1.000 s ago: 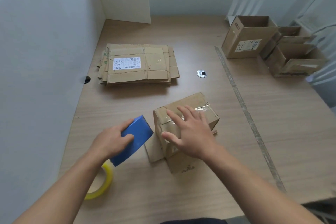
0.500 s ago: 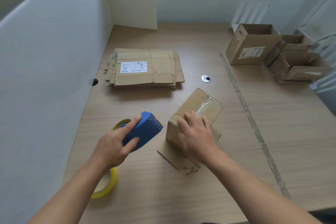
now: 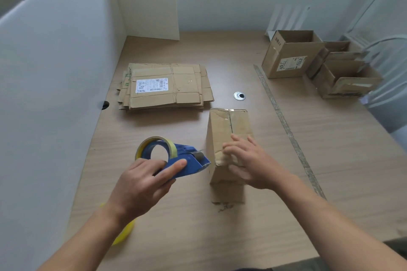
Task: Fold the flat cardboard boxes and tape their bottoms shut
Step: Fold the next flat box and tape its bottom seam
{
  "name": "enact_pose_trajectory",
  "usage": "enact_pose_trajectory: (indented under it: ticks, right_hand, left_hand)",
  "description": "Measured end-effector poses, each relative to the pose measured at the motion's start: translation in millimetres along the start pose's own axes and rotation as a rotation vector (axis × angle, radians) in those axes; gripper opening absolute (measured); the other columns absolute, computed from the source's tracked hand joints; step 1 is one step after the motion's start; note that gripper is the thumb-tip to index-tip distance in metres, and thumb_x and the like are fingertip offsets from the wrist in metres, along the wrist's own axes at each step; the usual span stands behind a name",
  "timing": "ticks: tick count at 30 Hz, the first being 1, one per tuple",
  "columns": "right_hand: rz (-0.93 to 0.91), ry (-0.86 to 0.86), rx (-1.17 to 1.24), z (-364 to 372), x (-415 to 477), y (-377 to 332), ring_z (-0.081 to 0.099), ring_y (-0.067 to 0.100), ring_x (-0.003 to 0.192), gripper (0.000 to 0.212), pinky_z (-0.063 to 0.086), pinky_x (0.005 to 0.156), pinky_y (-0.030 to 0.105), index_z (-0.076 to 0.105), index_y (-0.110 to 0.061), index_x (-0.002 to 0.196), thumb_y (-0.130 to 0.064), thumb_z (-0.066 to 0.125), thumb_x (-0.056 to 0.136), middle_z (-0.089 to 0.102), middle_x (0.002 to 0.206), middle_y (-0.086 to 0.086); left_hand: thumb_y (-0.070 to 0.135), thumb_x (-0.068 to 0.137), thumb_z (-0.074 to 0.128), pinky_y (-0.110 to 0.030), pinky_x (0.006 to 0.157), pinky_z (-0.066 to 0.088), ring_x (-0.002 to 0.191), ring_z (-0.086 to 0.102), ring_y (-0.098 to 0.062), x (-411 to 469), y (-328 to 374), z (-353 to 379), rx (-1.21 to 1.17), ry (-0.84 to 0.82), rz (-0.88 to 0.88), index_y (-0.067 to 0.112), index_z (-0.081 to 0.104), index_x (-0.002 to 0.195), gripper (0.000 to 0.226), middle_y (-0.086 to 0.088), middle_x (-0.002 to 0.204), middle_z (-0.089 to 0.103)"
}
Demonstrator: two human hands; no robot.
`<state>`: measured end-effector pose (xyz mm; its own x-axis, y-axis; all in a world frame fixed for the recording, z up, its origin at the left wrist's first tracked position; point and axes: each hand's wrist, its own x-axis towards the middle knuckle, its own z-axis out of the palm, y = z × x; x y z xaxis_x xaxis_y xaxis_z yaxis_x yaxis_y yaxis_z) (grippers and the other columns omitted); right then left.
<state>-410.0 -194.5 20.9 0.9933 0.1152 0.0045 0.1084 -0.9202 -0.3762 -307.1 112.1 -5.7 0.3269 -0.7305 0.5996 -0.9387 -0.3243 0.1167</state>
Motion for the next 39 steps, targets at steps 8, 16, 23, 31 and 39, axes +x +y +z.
enact_pose_trajectory:
  ticks: [8, 16, 23, 31, 39]
  right_hand:
    - [-0.068, 0.148, 0.374, -21.7, 8.6, -52.0, 0.041, 0.020, 0.139, 0.031, 0.035, 0.113, 0.031, 0.069, -0.012, 0.122, -0.014, 0.070, 0.091, 0.058, 0.136, 0.006]
    - [0.084, 0.267, 0.430, -6.3, 6.2, -44.3, 0.054, 0.023, 0.123, 0.008, 0.041, 0.104, 0.032, 0.076, -0.004, 0.091, -0.008, 0.070, 0.090, 0.064, 0.121, 0.004]
    - [0.249, 0.253, 0.411, -6.9, -12.1, -34.0, 0.047, 0.013, 0.117, 0.012, 0.030, 0.098, 0.010, 0.077, -0.010, 0.086, -0.019, 0.071, 0.091, 0.058, 0.117, -0.005]
    - [0.575, 0.348, 0.643, -17.2, -63.2, 12.3, 0.059, 0.006, 0.099, 0.019, 0.045, 0.084, 0.025, 0.073, -0.014, 0.076, -0.018, 0.067, 0.093, 0.056, 0.104, -0.011]
    - [0.743, 0.354, 0.602, -3.4, -57.4, 33.1, 0.060, 0.019, 0.094, 0.024, 0.042, 0.079, 0.022, 0.068, -0.004, 0.082, -0.024, 0.065, 0.095, 0.059, 0.100, 0.006]
  left_hand:
    - [0.026, 0.097, 0.062, -0.036, 0.061, 0.050, 0.061, 0.054, -0.023, 14.6, 7.1, -1.7, -0.019, -0.109, 0.140, 0.033, 0.034, 0.152, 0.062, 0.000, 0.081, 0.061]
    - [0.029, 0.097, 0.055, -0.033, 0.058, 0.050, 0.061, 0.055, -0.021, 26.5, 15.9, -4.9, -0.073, -0.190, 0.109, 0.031, 0.039, 0.147, 0.053, 0.004, 0.079, 0.060]
    - [0.046, 0.088, 0.051, -0.028, 0.065, 0.051, 0.078, 0.062, -0.015, 41.3, 14.0, -20.6, -0.291, -0.477, -0.084, 0.056, 0.024, 0.148, 0.067, 0.014, 0.099, 0.069]
    - [0.057, 0.077, 0.050, -0.029, 0.087, 0.048, 0.099, 0.062, -0.009, 57.4, -14.3, -43.3, -0.437, -0.815, -0.368, 0.075, 0.035, 0.127, 0.056, 0.020, 0.122, 0.065]
    - [0.044, 0.072, 0.055, -0.033, 0.101, 0.045, 0.117, 0.054, -0.003, 95.7, -7.8, -21.6, -0.523, -0.977, -0.559, 0.054, 0.050, 0.133, 0.062, 0.023, 0.133, 0.057]
